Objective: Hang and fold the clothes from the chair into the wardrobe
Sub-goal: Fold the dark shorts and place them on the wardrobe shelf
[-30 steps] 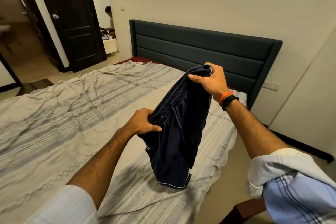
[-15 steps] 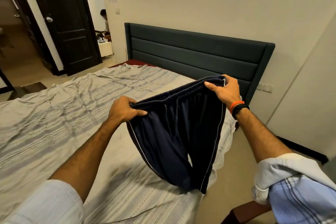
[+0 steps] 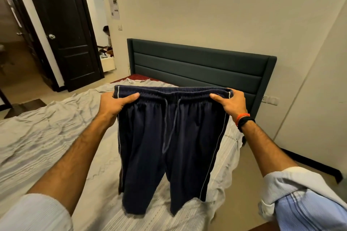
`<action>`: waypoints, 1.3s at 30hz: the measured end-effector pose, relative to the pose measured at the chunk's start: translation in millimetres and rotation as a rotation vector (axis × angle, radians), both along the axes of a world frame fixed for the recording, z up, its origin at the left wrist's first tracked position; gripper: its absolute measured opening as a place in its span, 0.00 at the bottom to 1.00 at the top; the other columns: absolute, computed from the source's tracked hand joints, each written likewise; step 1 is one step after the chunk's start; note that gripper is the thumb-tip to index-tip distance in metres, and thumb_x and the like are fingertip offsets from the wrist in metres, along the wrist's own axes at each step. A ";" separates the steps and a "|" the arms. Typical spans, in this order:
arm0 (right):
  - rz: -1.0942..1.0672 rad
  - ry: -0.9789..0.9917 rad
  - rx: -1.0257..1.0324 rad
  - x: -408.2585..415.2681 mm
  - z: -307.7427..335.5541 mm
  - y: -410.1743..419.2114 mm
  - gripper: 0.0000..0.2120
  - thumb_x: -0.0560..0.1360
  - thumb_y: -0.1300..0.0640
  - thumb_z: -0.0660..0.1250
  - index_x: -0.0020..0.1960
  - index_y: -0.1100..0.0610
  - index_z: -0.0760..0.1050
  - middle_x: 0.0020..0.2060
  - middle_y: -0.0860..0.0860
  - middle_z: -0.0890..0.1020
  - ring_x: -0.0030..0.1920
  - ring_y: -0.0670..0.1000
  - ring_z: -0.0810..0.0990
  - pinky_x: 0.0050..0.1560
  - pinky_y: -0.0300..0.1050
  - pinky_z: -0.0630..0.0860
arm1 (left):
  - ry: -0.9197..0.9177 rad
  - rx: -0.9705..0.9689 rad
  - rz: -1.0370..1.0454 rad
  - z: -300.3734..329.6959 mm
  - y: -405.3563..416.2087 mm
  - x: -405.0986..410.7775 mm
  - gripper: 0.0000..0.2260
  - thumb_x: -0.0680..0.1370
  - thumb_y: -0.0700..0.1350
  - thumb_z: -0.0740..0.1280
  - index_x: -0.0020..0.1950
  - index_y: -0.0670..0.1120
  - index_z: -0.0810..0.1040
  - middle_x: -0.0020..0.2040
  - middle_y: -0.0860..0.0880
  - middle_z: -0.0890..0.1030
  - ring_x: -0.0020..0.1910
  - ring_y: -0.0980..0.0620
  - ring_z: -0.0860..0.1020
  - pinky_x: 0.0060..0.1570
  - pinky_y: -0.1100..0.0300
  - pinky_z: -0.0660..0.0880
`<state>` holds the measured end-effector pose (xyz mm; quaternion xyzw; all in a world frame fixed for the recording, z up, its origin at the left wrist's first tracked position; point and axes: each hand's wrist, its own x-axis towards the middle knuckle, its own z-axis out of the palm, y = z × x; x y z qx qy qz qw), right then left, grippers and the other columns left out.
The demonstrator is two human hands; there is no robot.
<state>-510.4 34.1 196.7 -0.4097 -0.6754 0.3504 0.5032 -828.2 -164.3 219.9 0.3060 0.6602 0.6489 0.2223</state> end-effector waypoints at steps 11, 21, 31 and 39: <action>0.132 -0.020 -0.018 -5.2 0.6 -4.5 0.15 0.66 0.50 0.81 0.46 0.58 0.83 0.43 0.52 0.86 0.45 0.51 0.86 0.49 0.53 0.83 | 0.170 -0.086 0.050 -3.0 -14.6 0.2 0.17 0.70 0.48 0.78 0.56 0.46 0.80 0.50 0.48 0.84 0.49 0.48 0.83 0.53 0.47 0.80; 0.549 0.289 -0.246 14.2 25.2 -28.7 0.08 0.68 0.62 0.72 0.47 0.62 0.82 0.43 0.54 0.86 0.44 0.52 0.85 0.46 0.44 0.81 | -0.216 0.072 -0.336 12.2 -41.1 2.2 0.12 0.71 0.40 0.70 0.55 0.44 0.79 0.48 0.46 0.85 0.45 0.49 0.84 0.43 0.56 0.82; -0.031 -0.217 -0.097 -56.7 15.4 -51.4 0.15 0.67 0.52 0.79 0.39 0.63 0.81 0.35 0.54 0.82 0.38 0.51 0.80 0.39 0.44 0.74 | 0.191 -0.286 0.263 -0.1 5.9 63.7 0.13 0.70 0.50 0.77 0.44 0.42 0.80 0.41 0.48 0.80 0.41 0.48 0.78 0.39 0.58 0.71; 0.171 -0.182 -0.080 -99.7 13.3 -78.6 0.08 0.72 0.54 0.74 0.49 0.56 0.86 0.42 0.52 0.86 0.45 0.48 0.83 0.50 0.44 0.80 | 0.323 -0.189 0.065 -5.8 27.2 120.8 0.05 0.71 0.46 0.74 0.41 0.45 0.81 0.39 0.48 0.81 0.42 0.49 0.80 0.42 0.58 0.76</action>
